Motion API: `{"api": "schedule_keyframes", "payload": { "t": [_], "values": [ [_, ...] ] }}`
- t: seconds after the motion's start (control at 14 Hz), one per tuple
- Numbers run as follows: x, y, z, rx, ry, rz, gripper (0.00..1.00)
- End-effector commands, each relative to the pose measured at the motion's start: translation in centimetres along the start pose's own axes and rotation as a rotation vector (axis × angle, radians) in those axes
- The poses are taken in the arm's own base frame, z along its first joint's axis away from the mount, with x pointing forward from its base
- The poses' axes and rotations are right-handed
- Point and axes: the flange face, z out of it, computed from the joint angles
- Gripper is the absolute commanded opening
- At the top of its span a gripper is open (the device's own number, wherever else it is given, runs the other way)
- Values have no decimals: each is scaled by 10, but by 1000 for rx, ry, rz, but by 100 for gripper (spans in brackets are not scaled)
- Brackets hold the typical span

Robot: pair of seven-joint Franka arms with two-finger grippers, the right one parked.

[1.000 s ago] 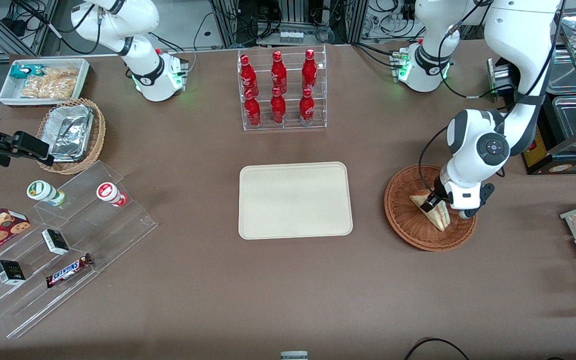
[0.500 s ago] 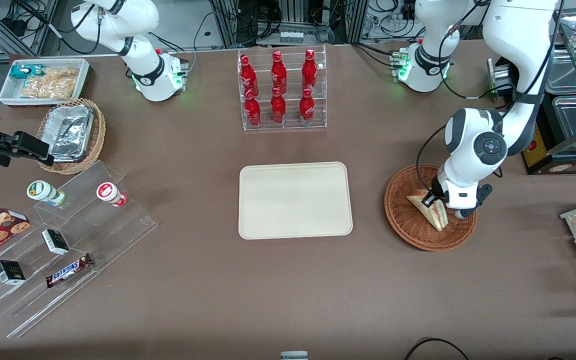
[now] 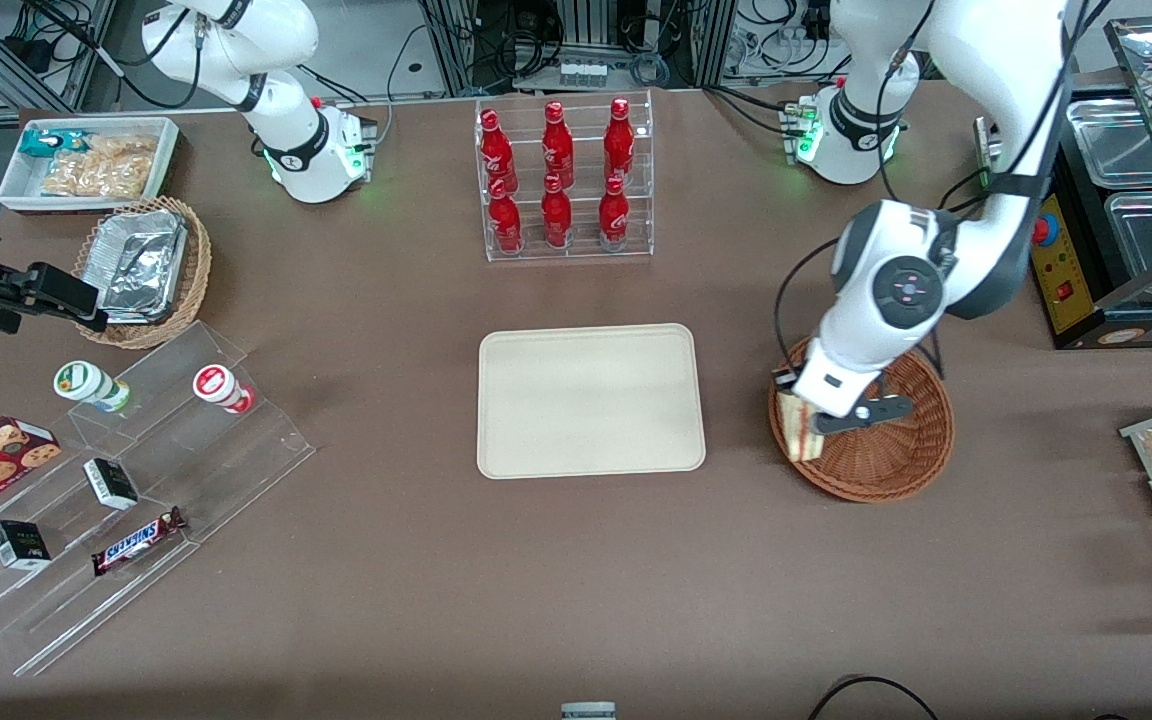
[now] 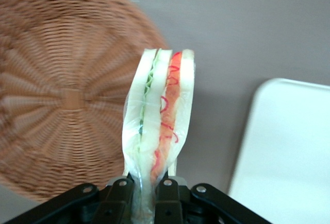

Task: Place sandwich from basket to tray
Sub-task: 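Lift the sandwich and carry it toward the cream tray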

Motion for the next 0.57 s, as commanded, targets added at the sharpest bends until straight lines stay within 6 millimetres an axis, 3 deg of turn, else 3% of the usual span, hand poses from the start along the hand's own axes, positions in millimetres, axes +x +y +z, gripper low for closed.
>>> {"api": "schedule_keyframes", "payload": {
  "t": [0.0, 0.5],
  "values": [
    [1, 58, 8, 3, -22, 33, 0],
    [-46, 208, 35, -5, -17, -55, 0]
  ]
}}
